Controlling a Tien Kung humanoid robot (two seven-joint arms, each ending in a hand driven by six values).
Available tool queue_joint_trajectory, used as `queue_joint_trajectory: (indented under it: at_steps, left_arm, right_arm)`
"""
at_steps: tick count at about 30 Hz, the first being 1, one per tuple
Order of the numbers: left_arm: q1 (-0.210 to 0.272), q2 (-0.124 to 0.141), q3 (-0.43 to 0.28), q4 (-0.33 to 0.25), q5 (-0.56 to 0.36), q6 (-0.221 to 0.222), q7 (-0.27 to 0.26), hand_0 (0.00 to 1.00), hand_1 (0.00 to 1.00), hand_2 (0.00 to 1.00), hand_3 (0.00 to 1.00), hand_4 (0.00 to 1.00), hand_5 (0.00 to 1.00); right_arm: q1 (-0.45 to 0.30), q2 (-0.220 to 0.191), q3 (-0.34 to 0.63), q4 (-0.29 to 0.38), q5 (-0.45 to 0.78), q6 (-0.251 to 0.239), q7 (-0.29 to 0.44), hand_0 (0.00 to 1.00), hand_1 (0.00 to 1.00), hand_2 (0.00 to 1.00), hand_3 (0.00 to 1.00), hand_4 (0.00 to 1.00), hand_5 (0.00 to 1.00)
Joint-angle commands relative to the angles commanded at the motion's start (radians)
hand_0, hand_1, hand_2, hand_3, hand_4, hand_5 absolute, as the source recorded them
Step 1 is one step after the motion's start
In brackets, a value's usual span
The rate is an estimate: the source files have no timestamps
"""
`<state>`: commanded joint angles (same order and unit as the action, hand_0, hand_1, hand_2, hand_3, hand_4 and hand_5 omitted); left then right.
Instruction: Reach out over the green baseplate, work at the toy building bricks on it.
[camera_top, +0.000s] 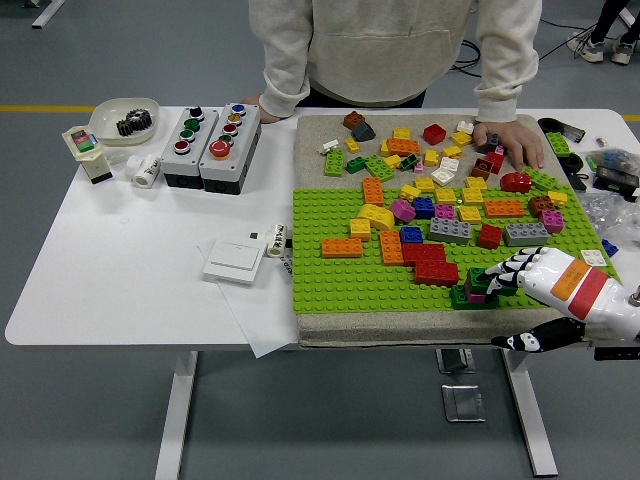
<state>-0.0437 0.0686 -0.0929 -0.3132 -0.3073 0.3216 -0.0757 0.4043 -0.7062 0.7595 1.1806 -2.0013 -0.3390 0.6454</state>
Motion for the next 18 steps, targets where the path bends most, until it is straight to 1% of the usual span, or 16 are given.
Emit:
queue_joint_trajectory:
  at_steps: [1,18]
  left_arm:
    - [0.0,0.0,0.0,0.0,0.0,0.0,0.0,0.631,0.733,0.72,0.565,0.609,0.614]
    - [0.002,0.0,-0.005,0.0,0.008,0.002,0.004,0.632,0.733,0.72,0.565,0.609,0.614]
  right_arm:
    - [0.0,0.0,0.0,0.0,0.0,0.0,0.0,0.677,0.669,0.702,0.535,0.895,0.631]
    - [0.002,0.001,-0.001,-0.001,0.015,0.005,0.0,0.69,0.674,0.702,0.536,0.894,0.632]
